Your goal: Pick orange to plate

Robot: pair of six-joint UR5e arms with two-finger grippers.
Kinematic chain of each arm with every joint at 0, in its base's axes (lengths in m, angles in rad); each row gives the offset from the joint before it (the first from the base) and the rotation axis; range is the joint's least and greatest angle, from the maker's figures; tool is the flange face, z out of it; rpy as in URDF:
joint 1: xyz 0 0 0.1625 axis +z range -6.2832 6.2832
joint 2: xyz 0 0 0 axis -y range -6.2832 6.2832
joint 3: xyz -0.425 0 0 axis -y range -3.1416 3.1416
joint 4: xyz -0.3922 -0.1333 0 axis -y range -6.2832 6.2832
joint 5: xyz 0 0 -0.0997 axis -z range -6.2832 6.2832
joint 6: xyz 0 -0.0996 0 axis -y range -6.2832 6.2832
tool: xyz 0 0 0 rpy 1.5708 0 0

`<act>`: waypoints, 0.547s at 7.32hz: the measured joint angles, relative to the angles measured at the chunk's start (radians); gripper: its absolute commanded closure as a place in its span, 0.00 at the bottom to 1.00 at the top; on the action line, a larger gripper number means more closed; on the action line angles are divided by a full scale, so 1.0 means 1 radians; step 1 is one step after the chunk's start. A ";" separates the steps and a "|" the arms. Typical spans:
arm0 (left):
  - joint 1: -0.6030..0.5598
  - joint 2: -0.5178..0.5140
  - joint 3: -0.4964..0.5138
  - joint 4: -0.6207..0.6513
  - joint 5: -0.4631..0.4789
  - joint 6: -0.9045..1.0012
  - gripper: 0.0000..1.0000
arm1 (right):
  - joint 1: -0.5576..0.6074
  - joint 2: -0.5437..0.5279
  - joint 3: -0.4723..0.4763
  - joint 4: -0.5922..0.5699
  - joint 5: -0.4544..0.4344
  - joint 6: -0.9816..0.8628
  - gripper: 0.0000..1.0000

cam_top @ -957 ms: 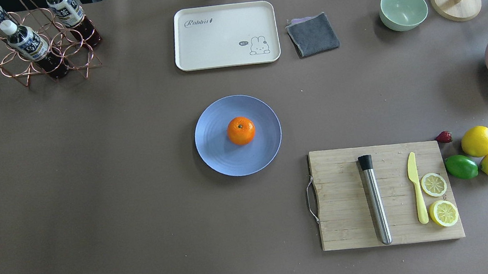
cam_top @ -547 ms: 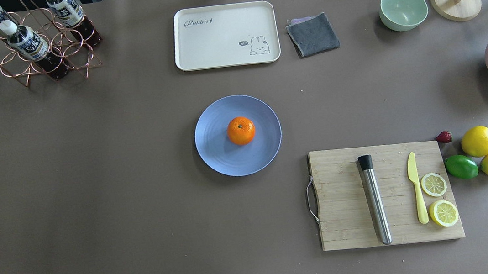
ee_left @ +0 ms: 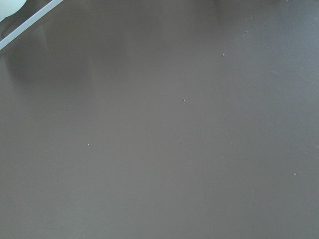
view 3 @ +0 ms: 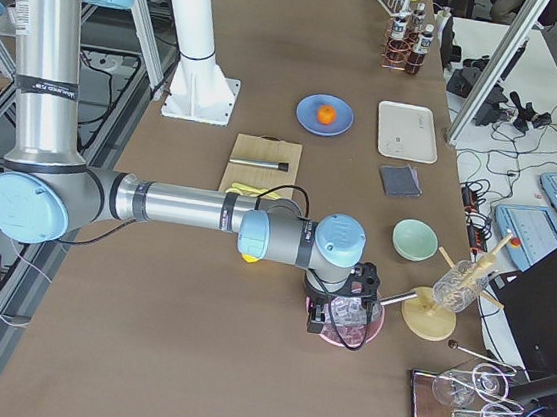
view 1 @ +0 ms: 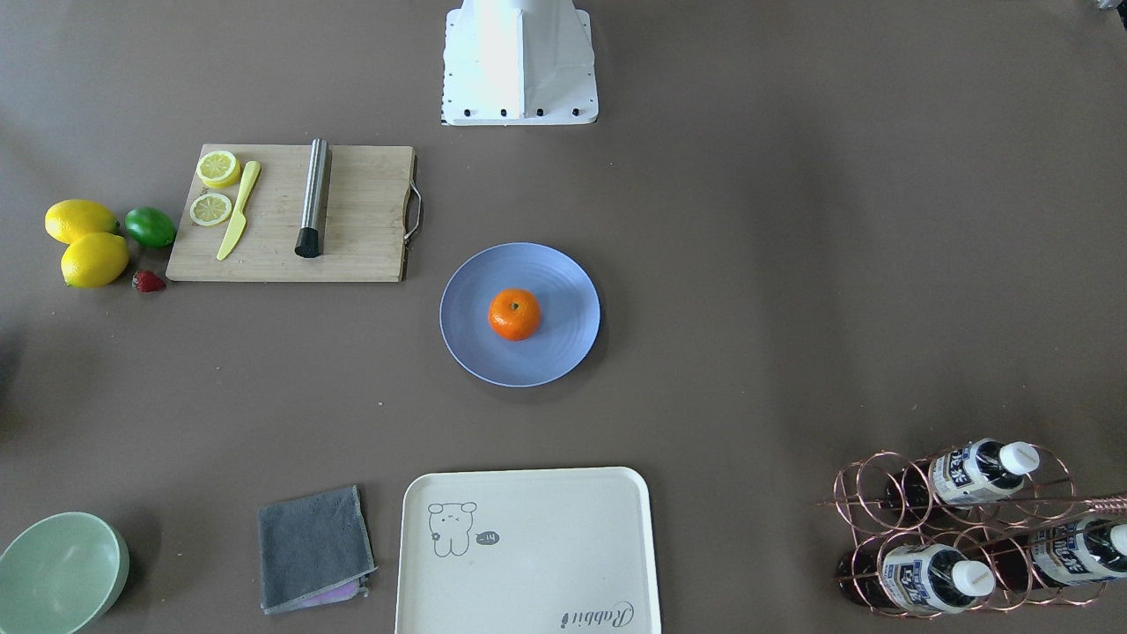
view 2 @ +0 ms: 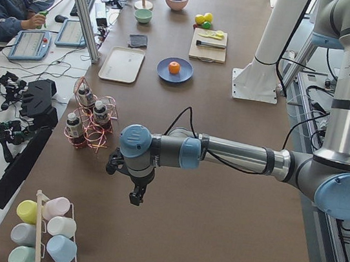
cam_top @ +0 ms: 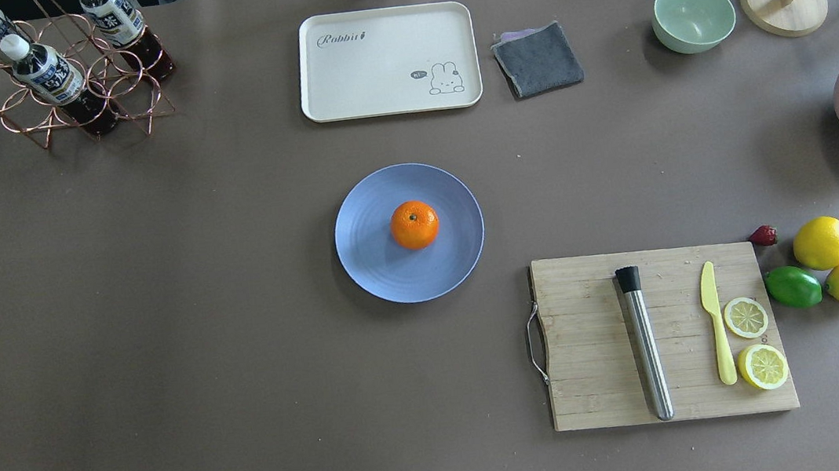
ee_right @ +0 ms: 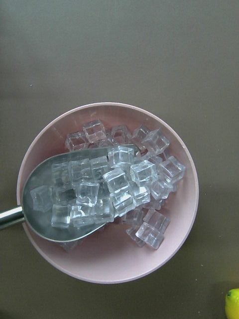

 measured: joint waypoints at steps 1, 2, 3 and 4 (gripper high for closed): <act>-0.001 0.000 0.000 0.000 0.000 -0.001 0.02 | -0.001 0.000 0.003 0.000 0.000 0.000 0.00; -0.002 0.001 0.000 0.000 0.000 -0.001 0.02 | -0.003 0.000 0.006 0.000 0.000 0.000 0.00; -0.002 0.001 -0.001 0.000 -0.001 -0.001 0.02 | -0.004 0.000 0.008 0.000 0.000 0.000 0.00; -0.003 0.001 -0.001 0.000 -0.001 -0.001 0.02 | -0.007 0.000 0.009 0.000 0.000 0.000 0.00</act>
